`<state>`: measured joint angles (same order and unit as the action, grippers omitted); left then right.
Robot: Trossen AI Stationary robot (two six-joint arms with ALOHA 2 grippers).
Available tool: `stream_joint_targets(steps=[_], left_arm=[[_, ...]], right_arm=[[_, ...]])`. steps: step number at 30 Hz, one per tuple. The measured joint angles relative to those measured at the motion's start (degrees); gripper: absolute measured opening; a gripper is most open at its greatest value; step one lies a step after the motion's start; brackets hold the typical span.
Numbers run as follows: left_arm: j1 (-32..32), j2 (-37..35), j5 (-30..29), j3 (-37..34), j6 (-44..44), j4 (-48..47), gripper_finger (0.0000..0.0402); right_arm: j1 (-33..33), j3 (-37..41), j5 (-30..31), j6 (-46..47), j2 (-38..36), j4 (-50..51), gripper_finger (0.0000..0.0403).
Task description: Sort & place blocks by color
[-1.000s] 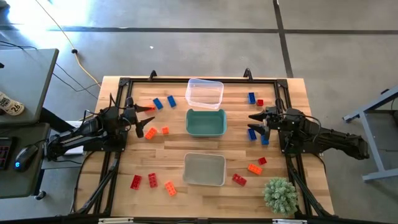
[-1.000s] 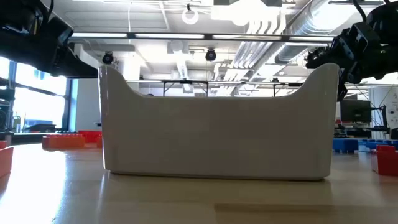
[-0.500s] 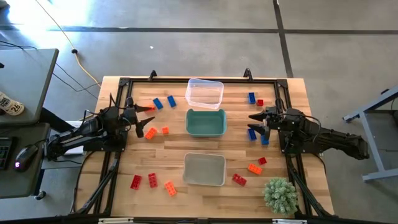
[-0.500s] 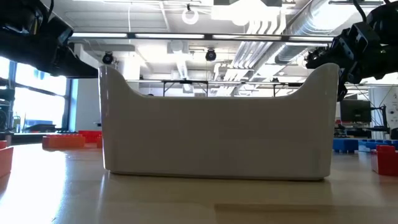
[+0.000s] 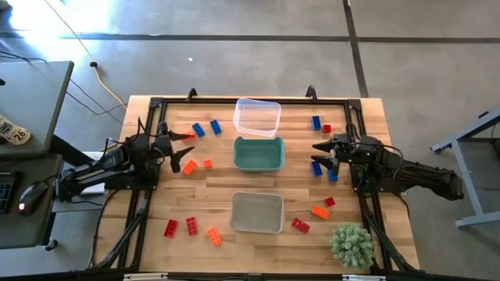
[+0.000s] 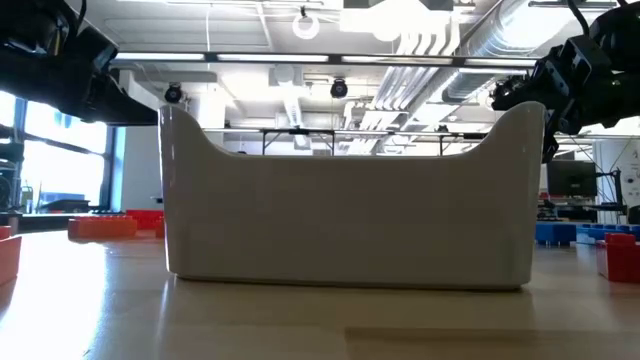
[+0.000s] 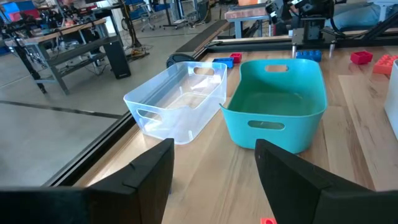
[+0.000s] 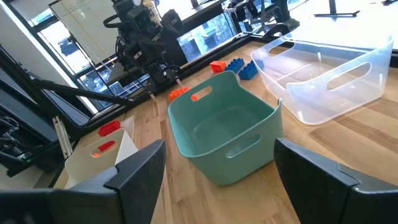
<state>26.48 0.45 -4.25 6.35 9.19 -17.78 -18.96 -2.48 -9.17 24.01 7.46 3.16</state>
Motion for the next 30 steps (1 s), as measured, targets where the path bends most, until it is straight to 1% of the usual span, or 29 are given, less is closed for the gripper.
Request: stream_joint_targets(steps=[8,14,18,20,24,26,30], left_arm=[[0.0,0.0,0.0,-0.02,0.0,0.0,0.0213],[0.01,0.01,-0.01,-0.02,0.0,0.0,0.0213],[0.0,0.0,-0.64,0.0,2.0,0.0,0.0213],[0.02,0.0,-1.26,-0.02,3.2,0.0,0.0213],[0.02,0.0,-1.37,-0.01,3.25,0.0,0.0213],[0.02,0.0,-1.36,0.0,3.02,0.0,0.0213],[0.01,0.0,-1.39,-0.01,2.99,0.0,0.0213]], right_arm=[[0.0,0.0,0.19,0.0,0.0,0.01,0.0287],[-0.02,0.0,5.78,0.85,0.0,0.1,0.0287],[-0.02,0.02,6.5,5.14,0.02,-0.7,0.0287],[-0.02,0.02,5.66,7.03,0.0,-2.21,0.0287],[-0.02,0.02,6.05,13.0,0.01,-5.53,0.0287],[-0.01,0.02,7.25,14.95,0.02,-8.41,0.0287],[-0.02,0.02,11.28,15.77,0.02,-16.73,0.0287]])
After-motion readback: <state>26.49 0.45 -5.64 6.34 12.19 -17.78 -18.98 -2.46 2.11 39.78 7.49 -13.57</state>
